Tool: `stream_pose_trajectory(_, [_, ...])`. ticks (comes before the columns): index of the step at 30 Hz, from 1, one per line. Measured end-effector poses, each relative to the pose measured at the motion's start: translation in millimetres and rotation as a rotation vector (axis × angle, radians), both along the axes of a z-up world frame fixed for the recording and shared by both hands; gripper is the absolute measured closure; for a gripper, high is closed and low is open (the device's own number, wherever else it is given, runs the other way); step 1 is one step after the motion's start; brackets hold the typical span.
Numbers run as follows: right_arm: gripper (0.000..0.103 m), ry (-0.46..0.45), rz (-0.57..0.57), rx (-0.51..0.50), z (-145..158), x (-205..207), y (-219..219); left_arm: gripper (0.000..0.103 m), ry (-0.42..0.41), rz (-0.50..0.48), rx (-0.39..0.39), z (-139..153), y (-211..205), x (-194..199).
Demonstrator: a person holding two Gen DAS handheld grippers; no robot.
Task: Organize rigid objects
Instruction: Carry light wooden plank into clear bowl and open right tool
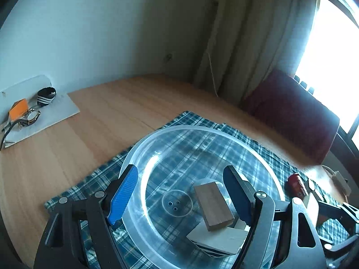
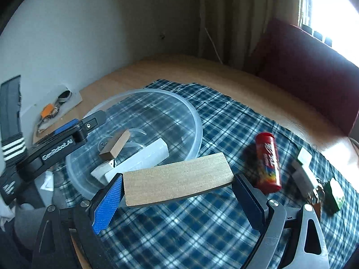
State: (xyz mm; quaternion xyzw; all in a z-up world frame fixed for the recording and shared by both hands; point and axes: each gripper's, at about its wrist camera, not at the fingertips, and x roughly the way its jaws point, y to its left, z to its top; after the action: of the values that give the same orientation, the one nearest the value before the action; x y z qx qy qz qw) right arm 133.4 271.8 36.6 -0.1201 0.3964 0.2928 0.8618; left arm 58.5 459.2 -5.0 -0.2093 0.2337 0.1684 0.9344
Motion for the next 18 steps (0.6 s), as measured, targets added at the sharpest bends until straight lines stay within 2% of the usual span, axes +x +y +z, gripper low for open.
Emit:
stream_pose_trajectory(8, [0.006, -0.041, 0.063, -0.072, -14.5, 7.4, 34.5, 0.024, 0.001, 0.0, -0.02, -1.9, 2.8, 1.2])
stream_pose_trajectory(13, [0.006, -0.025, 0.082, -0.043, -13.7, 11.6, 35.4, 0.023, 0.003, -0.003, -0.02, -2.4, 1.8, 1.4])
stream_pose_trajectory(18, [0.006, 0.006, 0.042, -0.001, -13.2, 16.8, 19.9, 0.021, 0.006, -0.008, -0.023, -3.1, 1.2, 2.3])
